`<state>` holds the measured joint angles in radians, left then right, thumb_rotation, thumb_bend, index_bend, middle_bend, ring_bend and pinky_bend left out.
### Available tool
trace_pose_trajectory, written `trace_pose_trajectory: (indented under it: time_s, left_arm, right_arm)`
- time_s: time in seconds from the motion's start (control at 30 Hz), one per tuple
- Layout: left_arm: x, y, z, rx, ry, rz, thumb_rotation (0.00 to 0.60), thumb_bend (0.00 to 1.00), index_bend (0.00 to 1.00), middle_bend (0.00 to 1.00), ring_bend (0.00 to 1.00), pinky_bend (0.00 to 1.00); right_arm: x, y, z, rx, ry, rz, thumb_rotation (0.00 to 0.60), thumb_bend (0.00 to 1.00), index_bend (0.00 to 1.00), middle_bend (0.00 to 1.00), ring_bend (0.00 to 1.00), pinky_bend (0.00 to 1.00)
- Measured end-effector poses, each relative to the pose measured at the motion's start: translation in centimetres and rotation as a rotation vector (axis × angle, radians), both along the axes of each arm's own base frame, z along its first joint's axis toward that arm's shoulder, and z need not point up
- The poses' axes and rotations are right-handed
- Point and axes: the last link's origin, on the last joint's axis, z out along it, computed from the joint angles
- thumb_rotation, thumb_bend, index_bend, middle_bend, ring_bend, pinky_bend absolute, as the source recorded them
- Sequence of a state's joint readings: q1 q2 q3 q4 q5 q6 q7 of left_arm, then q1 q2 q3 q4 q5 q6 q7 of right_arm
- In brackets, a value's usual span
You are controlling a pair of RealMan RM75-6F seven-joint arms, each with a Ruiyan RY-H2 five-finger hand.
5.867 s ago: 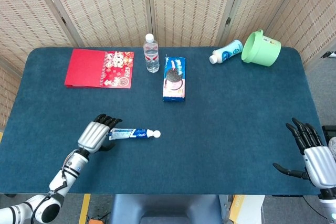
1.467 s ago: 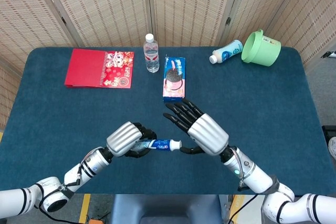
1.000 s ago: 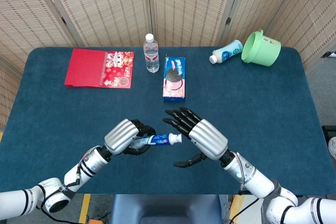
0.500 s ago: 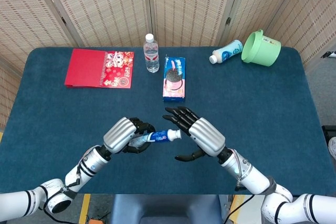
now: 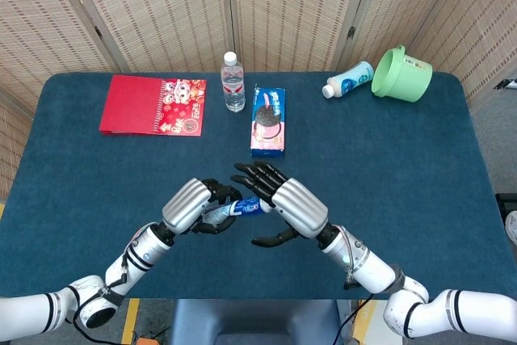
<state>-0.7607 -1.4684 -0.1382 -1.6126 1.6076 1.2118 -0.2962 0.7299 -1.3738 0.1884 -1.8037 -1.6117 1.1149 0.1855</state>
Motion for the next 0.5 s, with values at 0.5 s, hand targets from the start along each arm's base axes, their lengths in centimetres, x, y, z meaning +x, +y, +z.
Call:
trace_pose_trajectory:
  time_s: [0.5]
  left_arm:
    - [-0.1, 0.5, 0.0, 0.028, 0.027, -0.009, 0.6, 0.58, 0.75, 0.83, 0.72, 0.55]
  right_arm:
    - [0.7, 0.0, -1.2, 0.03, 0.022, 0.013, 0.008, 0.0, 0.0, 0.0, 0.0, 0.0]
